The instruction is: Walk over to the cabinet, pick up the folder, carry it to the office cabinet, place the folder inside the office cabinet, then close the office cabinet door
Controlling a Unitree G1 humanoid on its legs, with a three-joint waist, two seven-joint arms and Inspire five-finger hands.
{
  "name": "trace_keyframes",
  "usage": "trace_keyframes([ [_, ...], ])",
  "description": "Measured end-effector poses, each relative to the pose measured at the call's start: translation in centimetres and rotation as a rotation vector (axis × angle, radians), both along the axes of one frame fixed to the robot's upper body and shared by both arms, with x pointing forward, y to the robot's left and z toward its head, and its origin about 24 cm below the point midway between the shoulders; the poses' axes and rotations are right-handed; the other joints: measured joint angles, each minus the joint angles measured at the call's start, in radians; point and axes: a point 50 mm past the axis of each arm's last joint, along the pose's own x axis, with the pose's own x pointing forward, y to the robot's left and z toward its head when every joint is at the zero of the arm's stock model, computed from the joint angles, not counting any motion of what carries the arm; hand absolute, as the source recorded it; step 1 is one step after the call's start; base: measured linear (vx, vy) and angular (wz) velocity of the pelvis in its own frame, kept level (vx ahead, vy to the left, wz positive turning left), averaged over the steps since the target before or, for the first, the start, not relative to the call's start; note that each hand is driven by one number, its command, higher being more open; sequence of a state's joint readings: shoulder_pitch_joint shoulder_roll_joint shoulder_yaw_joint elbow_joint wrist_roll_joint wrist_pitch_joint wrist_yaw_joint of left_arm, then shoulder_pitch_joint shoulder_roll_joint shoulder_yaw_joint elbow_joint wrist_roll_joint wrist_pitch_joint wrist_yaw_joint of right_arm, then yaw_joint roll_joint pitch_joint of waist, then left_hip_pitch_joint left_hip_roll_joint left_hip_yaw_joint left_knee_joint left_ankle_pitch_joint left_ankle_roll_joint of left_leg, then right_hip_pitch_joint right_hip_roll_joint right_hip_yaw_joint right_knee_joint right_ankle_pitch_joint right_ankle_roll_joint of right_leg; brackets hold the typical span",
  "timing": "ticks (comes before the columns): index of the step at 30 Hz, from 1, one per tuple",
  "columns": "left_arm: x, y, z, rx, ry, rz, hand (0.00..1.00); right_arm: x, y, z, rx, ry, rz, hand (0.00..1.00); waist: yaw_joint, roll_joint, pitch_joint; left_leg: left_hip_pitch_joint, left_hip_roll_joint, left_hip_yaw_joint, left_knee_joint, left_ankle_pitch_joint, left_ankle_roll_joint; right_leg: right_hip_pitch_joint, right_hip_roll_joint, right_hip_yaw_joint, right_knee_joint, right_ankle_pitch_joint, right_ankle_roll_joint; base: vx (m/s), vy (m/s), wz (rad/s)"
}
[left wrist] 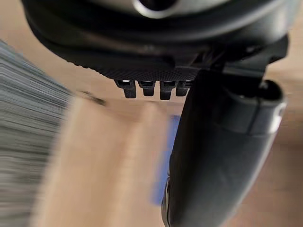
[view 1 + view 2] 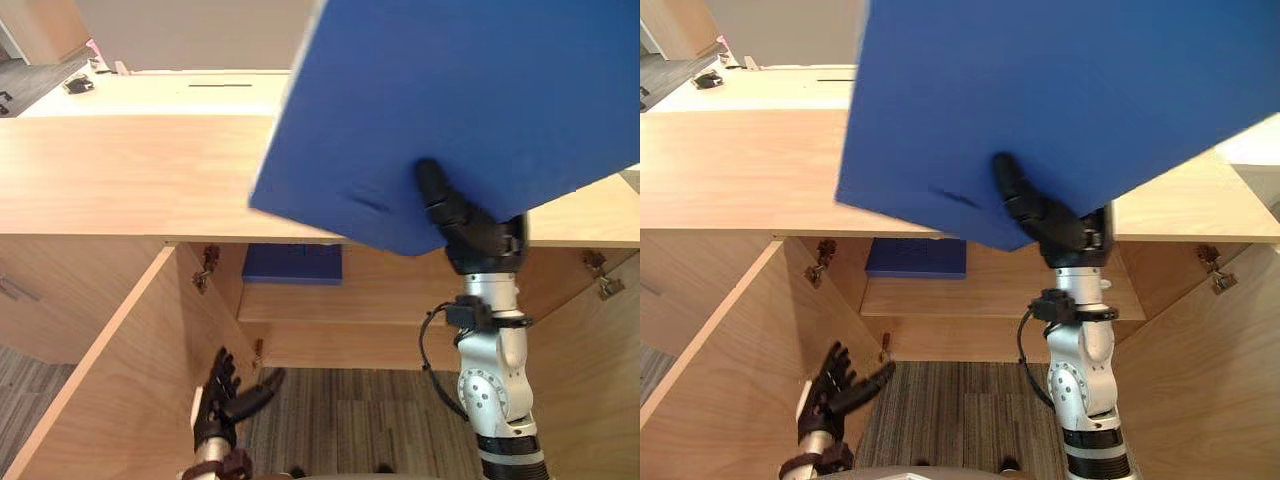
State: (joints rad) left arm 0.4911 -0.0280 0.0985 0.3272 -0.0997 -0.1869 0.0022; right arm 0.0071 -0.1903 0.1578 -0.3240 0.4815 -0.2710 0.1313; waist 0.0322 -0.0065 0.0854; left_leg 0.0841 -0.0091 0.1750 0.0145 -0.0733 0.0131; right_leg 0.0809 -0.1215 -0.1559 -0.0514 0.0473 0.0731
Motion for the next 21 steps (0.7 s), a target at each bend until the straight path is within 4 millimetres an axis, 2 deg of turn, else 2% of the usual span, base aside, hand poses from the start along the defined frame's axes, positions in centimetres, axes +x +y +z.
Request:
trace_keyframes([
  [2,-0.6,0.3,-0.9,0.019,0.054,-0.004,1.00,-0.3,0.9,-1.1,-0.083,0.033,0.043,0.00,0.002,-0.002,-0.001,-0.005,0.000,0.006,0.000,0.000,0.000,-0.008,0.000,0.007,0.000,0.000,0.000,-0.04,-0.027,-0.12],
  [4,-1.4,1.0,-2.6,0.056,0.165,-0.039,1.00,-0.2,2.2,-3.7,-0.216,0.124,0.111,0.00,0.002,-0.007,-0.004,-0.017,0.000,0.019,0.003,0.001,-0.001,-0.025,0.001,0.020,0.000,0.000,0.000,-0.05,-0.034,-0.16],
  [6,-1.5,1.7,-3.1,0.075,0.201,-0.045,1.00,-0.2,3.0,-5.9,-0.319,0.195,0.139,0.00,0.002,-0.011,-0.004,-0.035,0.002,0.025,0.012,0.001,-0.001,-0.042,0.001,0.026,0.002,0.000,0.000,-0.05,-0.030,-0.09],
  [7,-1.3,2.3,-3.5,0.110,0.228,-0.060,1.00,-0.2,3.4,-7.7,-0.399,0.261,0.160,0.00,0.003,-0.013,0.001,-0.058,0.003,0.026,0.031,-0.002,-0.003,-0.062,0.000,0.028,0.010,0.001,0.000,-0.07,-0.030,-0.04],
  [8,-0.9,2.7,-3.7,0.139,0.247,-0.076,1.00,0.0,3.7,-9.1,-0.484,0.303,0.176,0.00,0.003,-0.013,0.021,-0.085,0.008,0.028,0.061,-0.011,-0.004,-0.084,0.001,0.031,0.026,0.000,0.000,-0.09,-0.028,-0.03],
  [10,0.0,3.0,-3.8,0.160,0.251,-0.085,1.00,0.5,3.8,-10.2,-0.585,0.331,0.190,0.00,0.003,-0.011,0.071,-0.138,0.022,0.030,0.135,-0.038,-0.004,-0.117,0.001,0.035,0.053,0.000,-0.001,-0.15,-0.023,-0.05],
  [11,0.9,3.0,-3.8,0.168,0.239,-0.095,1.00,1.2,3.8,-10.5,-0.641,0.338,0.189,0.00,0.004,-0.004,0.112,-0.201,0.038,0.030,0.214,-0.063,-0.003,-0.161,0.007,0.035,0.088,-0.003,-0.005,-0.24,-0.031,-0.09],
  [13,2.7,3.0,-3.5,0.191,0.213,-0.122,1.00,2.6,3.7,-10.4,-0.706,0.326,0.168,0.00,0.005,0.010,0.172,-0.294,0.060,0.029,0.302,-0.082,-0.004,-0.246,0.015,0.037,0.151,-0.008,-0.011,-0.22,-0.024,-0.06],
  [14,4.0,2.9,-3.1,0.204,0.180,-0.143,1.00,3.7,3.7,-9.8,-0.735,0.304,0.137,0.00,0.005,0.017,0.225,-0.336,0.065,0.028,0.340,-0.084,-0.002,-0.295,0.015,0.037,0.206,-0.022,-0.012,-0.18,-0.017,0.01],
  [16,6.4,2.6,-2.3,0.217,0.117,-0.158,1.00,5.6,3.3,-8.4,-0.739,0.267,0.079,0.00,0.009,0.030,0.277,-0.448,0.076,0.026,0.422,-0.095,0.000,-0.426,0.009,0.037,0.330,-0.056,-0.016,-0.25,-0.011,0.04],
  [17,7.1,2.5,-2.0,0.219,0.099,-0.160,1.00,6.1,3.2,-7.9,-0.730,0.260,0.061,0.00,0.010,0.032,0.289,-0.476,0.076,0.025,0.441,-0.097,0.001,-0.461,0.005,0.037,0.361,-0.067,-0.015,-0.29,0.007,0.06],
  [19,9.2,2.2,-1.1,0.218,0.037,-0.162,1.00,7.9,2.4,-5.9,-0.653,0.237,-0.020,0.00,0.010,0.043,0.339,-0.563,0.080,0.021,0.507,-0.104,0.004,-0.562,-0.006,0.039,0.462,-0.093,-0.021,-0.22,0.008,0.07],
  [21,10.4,1.8,-0.5,0.203,-0.002,-0.157,1.00,9.2,1.3,-4.4,-0.504,0.252,-0.088,0.00,0.010,0.053,0.346,-0.649,0.085,0.014,0.561,-0.121,0.000,-0.654,-0.013,0.037,0.530,-0.114,-0.026,-0.19,-0.002,0.07],
])
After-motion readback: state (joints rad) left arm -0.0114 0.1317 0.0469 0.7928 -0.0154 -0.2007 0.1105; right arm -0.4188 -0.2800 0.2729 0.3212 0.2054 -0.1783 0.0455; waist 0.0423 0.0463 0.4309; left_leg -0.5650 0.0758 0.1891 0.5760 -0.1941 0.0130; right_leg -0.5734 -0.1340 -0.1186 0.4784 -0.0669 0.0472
